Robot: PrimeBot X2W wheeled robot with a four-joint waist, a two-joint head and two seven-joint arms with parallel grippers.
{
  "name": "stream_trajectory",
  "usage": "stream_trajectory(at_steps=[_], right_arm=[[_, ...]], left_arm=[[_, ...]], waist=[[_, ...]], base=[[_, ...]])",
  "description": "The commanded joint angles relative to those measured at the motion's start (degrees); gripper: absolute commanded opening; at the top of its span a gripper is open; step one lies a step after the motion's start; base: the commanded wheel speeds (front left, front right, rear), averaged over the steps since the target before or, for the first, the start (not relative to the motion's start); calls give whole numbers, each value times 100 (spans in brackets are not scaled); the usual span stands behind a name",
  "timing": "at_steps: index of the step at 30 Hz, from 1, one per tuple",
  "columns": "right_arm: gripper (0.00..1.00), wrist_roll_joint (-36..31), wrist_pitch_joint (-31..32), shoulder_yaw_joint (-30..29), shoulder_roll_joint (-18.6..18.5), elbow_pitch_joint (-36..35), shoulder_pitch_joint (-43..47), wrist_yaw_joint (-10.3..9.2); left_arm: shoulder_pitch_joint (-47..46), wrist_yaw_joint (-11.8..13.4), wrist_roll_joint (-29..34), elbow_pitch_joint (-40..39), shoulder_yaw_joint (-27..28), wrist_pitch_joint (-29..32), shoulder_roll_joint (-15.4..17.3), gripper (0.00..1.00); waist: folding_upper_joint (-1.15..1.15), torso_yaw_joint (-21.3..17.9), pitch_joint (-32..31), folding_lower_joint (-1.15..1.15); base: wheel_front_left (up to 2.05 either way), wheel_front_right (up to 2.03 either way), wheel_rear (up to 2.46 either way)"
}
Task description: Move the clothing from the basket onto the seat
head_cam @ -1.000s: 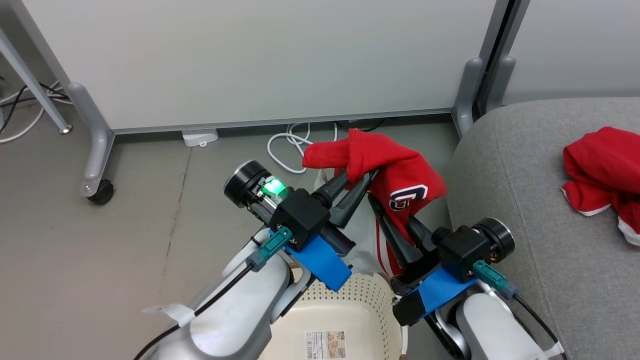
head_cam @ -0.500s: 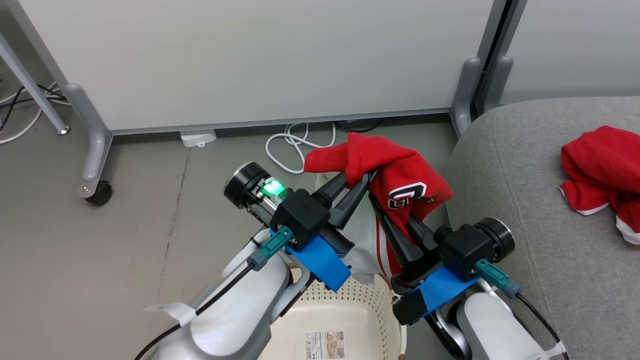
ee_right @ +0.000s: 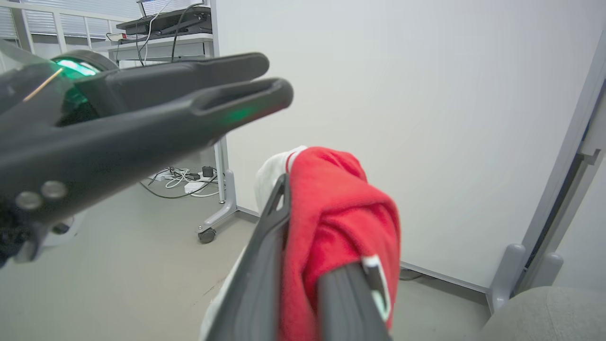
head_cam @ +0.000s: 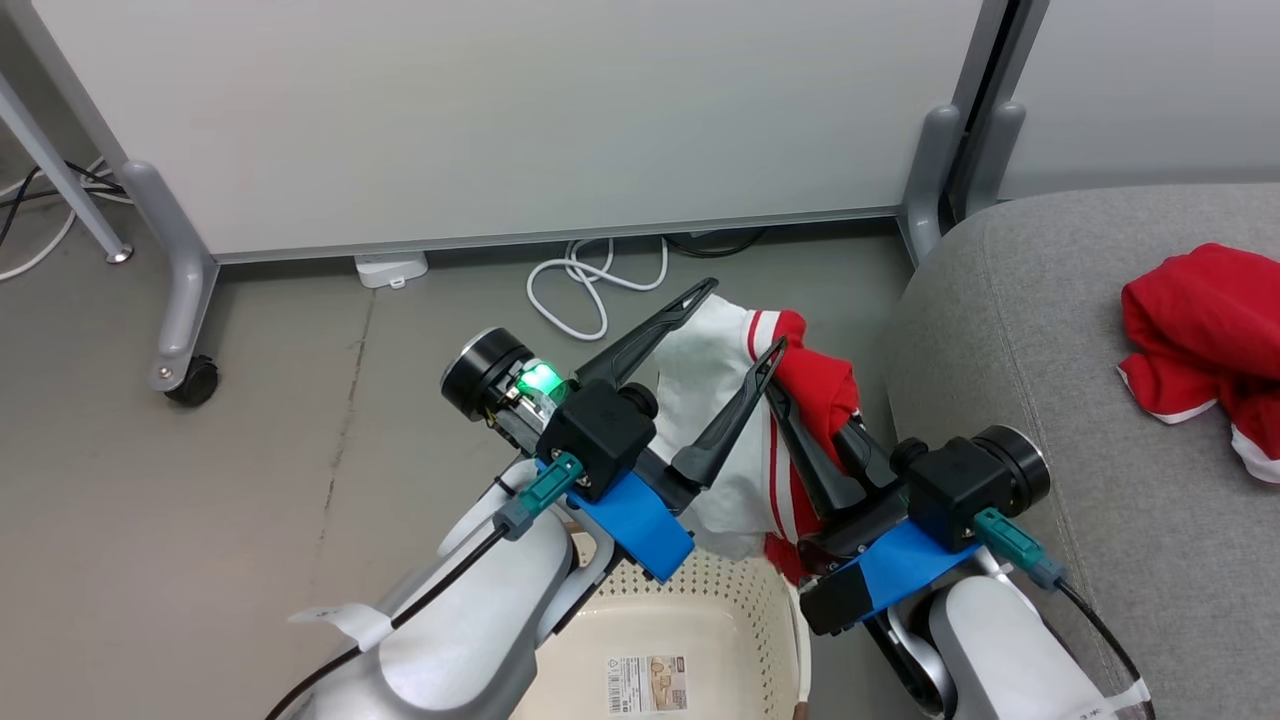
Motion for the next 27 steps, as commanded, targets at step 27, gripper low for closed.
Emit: stream_trajectory(at_steps=[27], right_arm=[[0,-282,-3,-1076,-64,-453,362,1]], left_arm=[[-26,-26,196,8,-443,-15,160,100]], waist=[[0,-1392,589,0]], base=[[0,0,0]])
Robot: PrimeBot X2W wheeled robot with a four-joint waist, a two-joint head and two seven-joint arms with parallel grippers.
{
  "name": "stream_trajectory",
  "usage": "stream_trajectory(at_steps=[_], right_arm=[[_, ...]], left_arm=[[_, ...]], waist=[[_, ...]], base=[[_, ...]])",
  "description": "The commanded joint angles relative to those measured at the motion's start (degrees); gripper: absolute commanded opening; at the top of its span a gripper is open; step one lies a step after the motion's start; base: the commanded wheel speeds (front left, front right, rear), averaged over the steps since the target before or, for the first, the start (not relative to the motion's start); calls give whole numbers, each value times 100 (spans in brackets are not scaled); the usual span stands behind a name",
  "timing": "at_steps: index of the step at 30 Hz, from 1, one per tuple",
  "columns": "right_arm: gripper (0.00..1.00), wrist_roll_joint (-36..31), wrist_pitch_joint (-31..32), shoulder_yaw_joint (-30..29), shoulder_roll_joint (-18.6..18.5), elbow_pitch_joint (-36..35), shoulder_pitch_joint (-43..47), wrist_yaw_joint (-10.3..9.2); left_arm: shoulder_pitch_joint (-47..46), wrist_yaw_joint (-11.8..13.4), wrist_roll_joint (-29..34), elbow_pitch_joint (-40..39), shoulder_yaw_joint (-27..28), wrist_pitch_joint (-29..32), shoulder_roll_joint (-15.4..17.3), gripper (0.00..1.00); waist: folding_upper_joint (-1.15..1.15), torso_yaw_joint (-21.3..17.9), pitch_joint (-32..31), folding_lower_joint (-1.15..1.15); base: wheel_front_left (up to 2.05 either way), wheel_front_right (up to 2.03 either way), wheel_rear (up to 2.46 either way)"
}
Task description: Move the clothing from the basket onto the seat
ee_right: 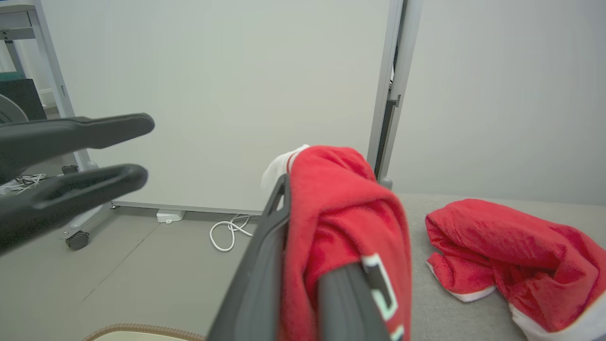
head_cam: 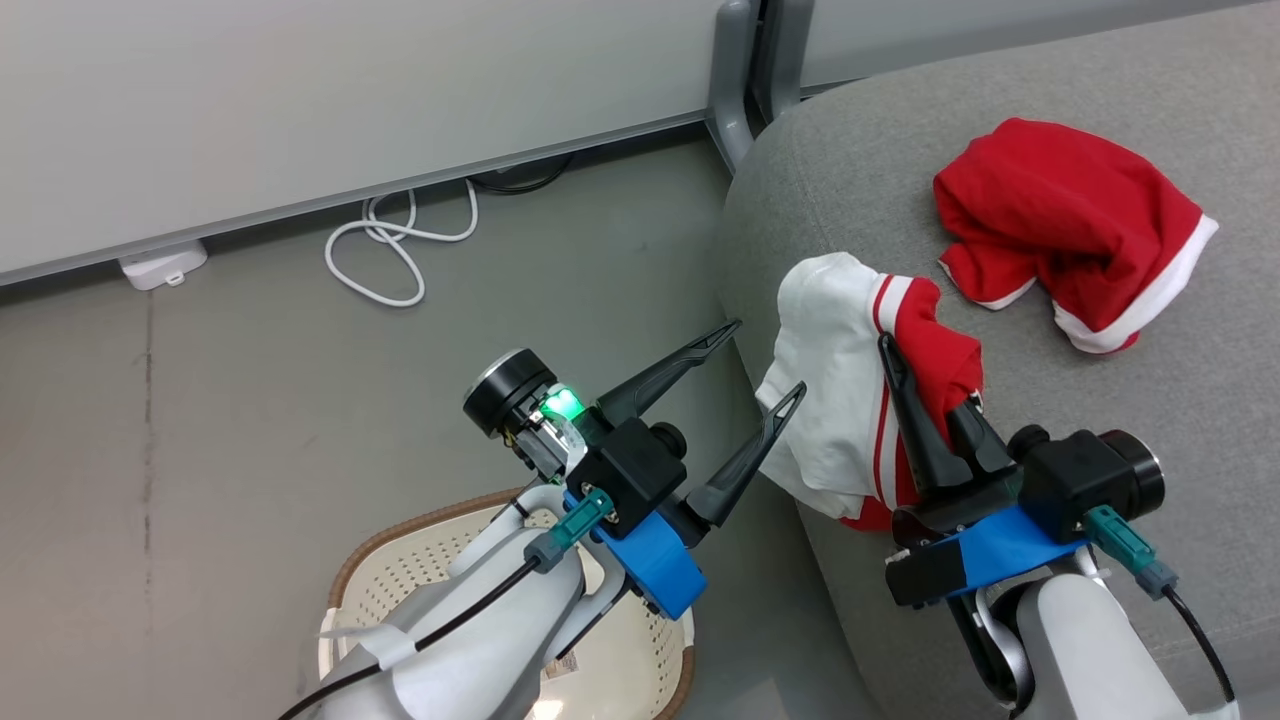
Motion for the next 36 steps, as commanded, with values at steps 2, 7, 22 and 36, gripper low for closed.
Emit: stream_trajectory(at_steps=[2,7,22,36], right_arm=[[0,-38,-3,-111,-31,-89,130,1],[0,-67,-3,-360,-93,-196,333,1],[0,-84,-3,-698,-215,-577,286,1],[0,-155,-2,-1323,-1042,-820,-2074,1]], left_arm=[[8,-30,-13,29,-61,-15,30,100],[72,-35,-43,18,-131,-15,52,100],[128,3,-16,-93,-59,-15,114,100],[-323,29,202,-253,4,-15,127,100]], waist=[[0,-139,-7,-1],[0,-305,6,-1],[0,-333,62,-1],[0,29,938,-1]], base=[[0,0,0],[0,0,0],[0,0,0],[0,0,0]])
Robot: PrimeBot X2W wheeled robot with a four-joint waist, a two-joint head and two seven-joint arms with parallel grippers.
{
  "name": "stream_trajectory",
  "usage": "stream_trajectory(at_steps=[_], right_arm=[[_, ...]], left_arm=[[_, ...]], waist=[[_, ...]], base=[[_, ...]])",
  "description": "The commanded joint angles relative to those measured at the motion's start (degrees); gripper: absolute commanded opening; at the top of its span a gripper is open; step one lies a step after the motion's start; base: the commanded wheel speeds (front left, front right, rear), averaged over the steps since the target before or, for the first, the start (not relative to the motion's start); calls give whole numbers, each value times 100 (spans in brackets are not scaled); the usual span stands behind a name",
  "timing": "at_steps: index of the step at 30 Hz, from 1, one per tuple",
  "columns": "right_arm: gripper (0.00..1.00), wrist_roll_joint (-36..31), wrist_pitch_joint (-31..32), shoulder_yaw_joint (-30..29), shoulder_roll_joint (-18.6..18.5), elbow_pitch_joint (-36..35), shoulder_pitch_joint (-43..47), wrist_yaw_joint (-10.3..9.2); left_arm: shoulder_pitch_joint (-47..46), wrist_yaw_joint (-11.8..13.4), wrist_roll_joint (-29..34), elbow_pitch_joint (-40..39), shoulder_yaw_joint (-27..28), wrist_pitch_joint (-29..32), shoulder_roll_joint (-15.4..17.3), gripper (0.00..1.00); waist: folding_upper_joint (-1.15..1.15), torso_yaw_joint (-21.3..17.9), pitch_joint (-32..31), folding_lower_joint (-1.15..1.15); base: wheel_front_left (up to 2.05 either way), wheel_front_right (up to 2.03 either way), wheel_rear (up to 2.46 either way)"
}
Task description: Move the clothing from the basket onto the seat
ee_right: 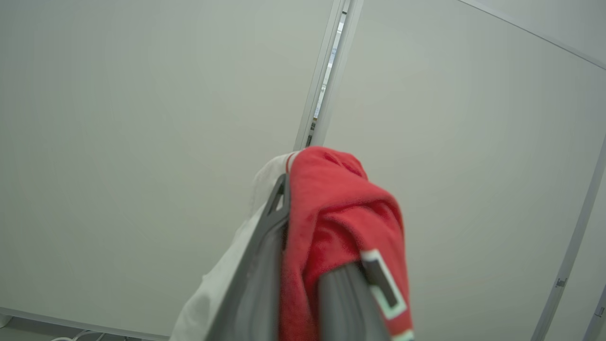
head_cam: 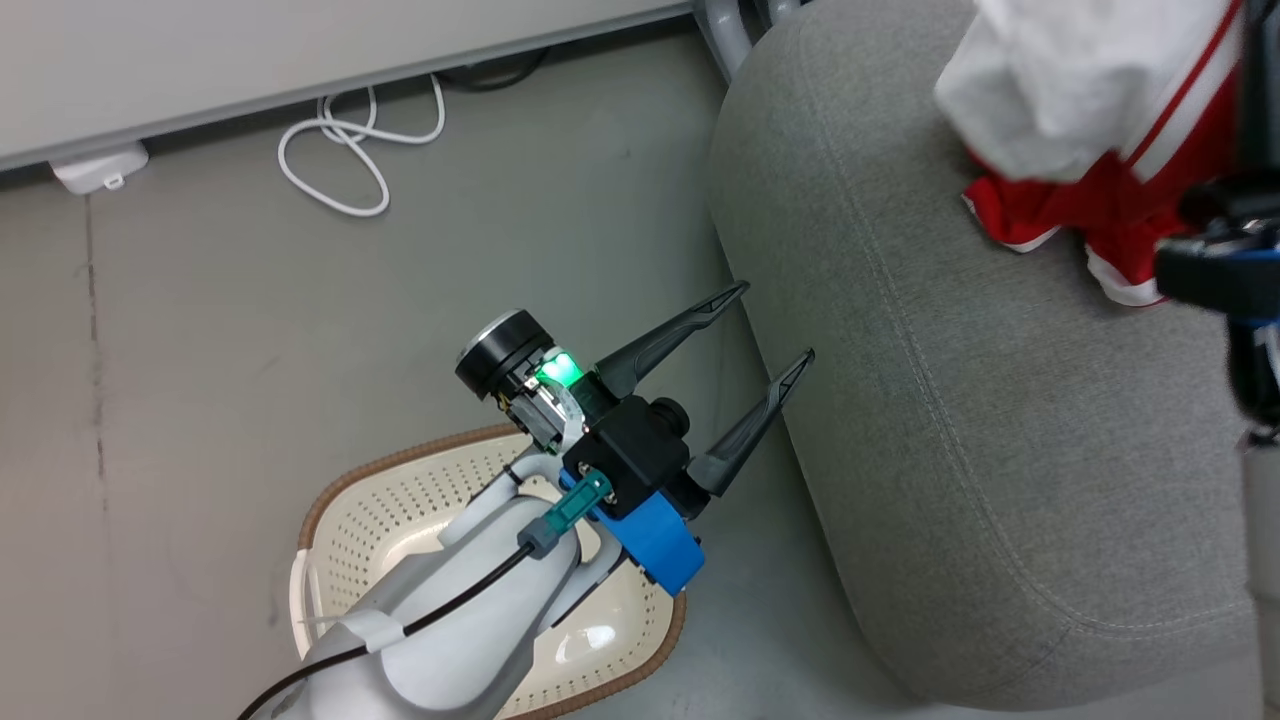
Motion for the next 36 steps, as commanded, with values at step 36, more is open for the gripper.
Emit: stream_trajectory(at_steps=[36], right_arm=[[0,198,-1,-1254,-922,3478,-1183,1]], left_arm=[[-695,-20,282,-110,202,-15,10,100]], waist=[[0,512,1506,0]], base=[[0,0,0]])
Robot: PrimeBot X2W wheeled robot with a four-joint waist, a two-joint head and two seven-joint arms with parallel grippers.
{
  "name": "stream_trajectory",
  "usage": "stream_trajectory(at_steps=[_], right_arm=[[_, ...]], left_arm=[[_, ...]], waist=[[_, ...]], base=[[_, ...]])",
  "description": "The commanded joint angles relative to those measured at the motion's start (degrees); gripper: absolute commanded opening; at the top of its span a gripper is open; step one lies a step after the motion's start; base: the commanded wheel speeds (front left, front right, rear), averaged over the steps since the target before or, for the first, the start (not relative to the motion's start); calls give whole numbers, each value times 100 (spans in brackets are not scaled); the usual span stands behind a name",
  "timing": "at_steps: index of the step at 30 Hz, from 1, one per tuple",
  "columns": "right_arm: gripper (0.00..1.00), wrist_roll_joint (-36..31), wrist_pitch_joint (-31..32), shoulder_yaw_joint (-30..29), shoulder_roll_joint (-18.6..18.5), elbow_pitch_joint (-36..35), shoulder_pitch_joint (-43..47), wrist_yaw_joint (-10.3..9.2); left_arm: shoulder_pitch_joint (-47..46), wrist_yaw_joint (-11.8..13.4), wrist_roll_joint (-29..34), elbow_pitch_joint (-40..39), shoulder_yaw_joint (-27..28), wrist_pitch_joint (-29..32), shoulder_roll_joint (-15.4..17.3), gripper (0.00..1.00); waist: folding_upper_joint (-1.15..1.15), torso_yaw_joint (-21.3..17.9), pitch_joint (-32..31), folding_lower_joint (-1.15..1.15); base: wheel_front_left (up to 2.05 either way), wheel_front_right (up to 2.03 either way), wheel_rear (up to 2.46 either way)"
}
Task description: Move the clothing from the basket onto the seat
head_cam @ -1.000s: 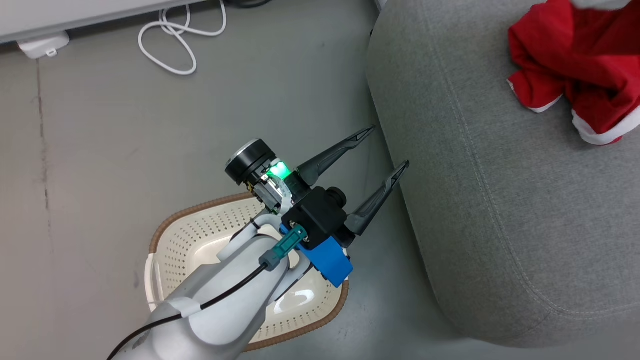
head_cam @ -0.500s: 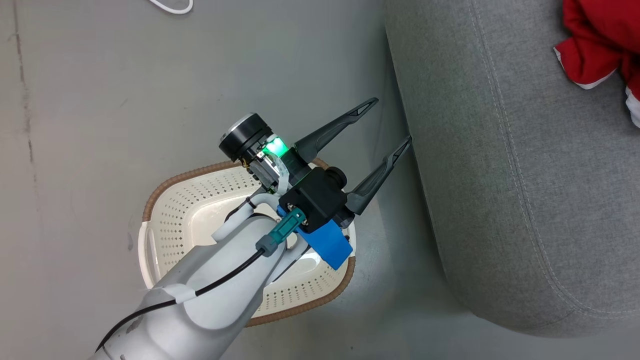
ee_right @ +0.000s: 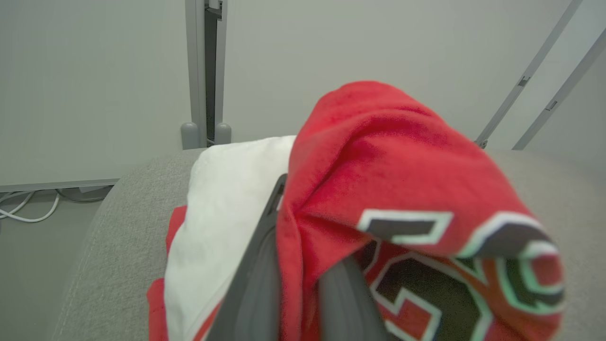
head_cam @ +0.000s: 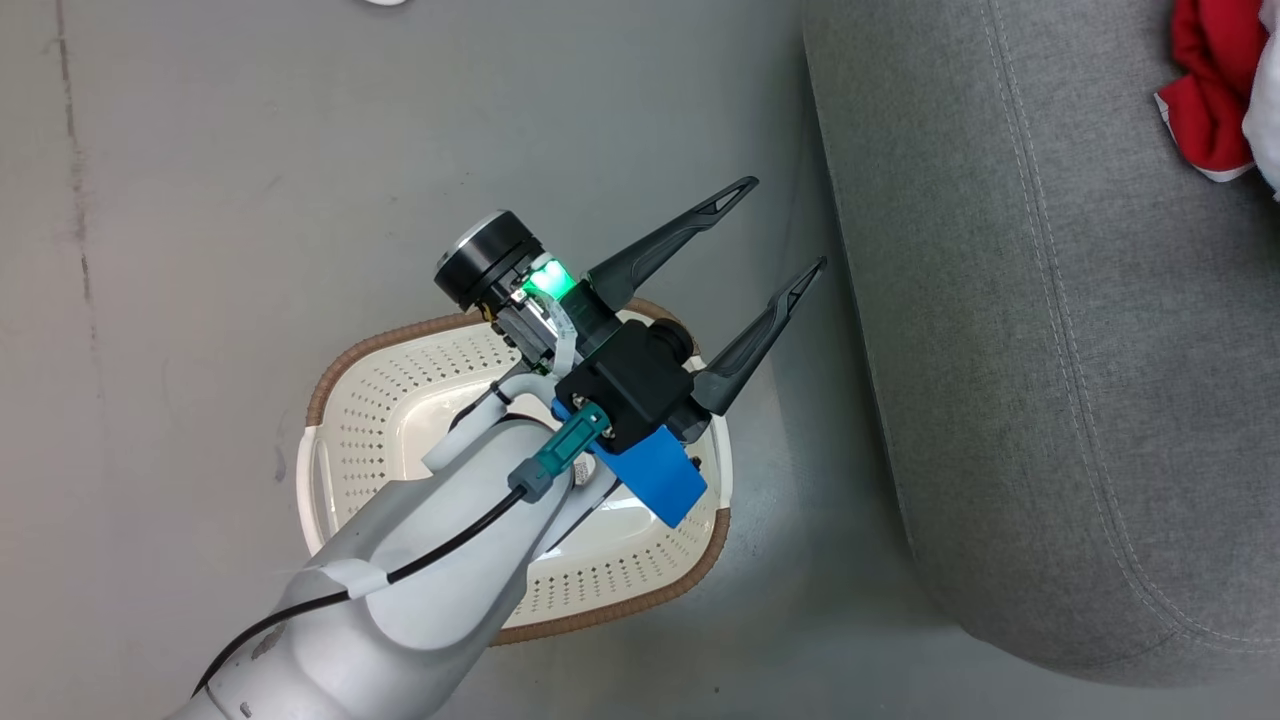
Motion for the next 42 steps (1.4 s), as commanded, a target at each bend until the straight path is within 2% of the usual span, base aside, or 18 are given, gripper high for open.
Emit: stream_trajectory(at_steps=[1,2,3,5,14,20,25,33,39,42], right_arm=[[0,-6,-1,-7,56,99,101,1],[0,-18,-1,-8,64,127,112,1],[29,-12,-1,-22,67,131,109,1],[100,-8,-1,-29,104,97,189,1],[100,-87,-1,11,359,-319,1060,1],[100,-53,-1,-5,554,-934,2004,1],[100,-11,-1,221,746,-1518,2608,1],[100,84,-3,725,1027,-2276,3205,4],[100,54,-2,908,1200,-2558,3463,1],[100,39,-1,1075,1340,-2731,3652,1]], left_arm=[[34,-4,17,-3,30,-15,4,100],[45,-4,22,7,39,-15,0,100],[58,-2,26,15,49,-15,-6,100],[87,13,31,19,80,-15,-13,100],[463,71,-24,39,235,-15,-13,100],[877,171,-116,-16,489,-14,17,100],[1309,283,-192,-58,792,-14,85,100],[2161,536,-319,-203,1461,-19,201,100],[2693,662,-326,-332,1927,-14,263,100],[3048,751,-277,-472,2333,-14,322,100]], waist=[[0,4,-27,0],[0,3,-49,0],[0,1,-77,0],[0,-14,-147,0],[0,-176,-767,0],[0,-202,-1266,0],[0,-160,-1672,0],[0,122,-2321,0],[0,374,-2672,0],[0,558,-2901,0]], base=[[0,0,0],[0,0,0],[0,0,0],[0,0,0],[0,0,0],[0,0,0],[0,0,0],[0,0,0],[0,0,0],[0,0,0]])
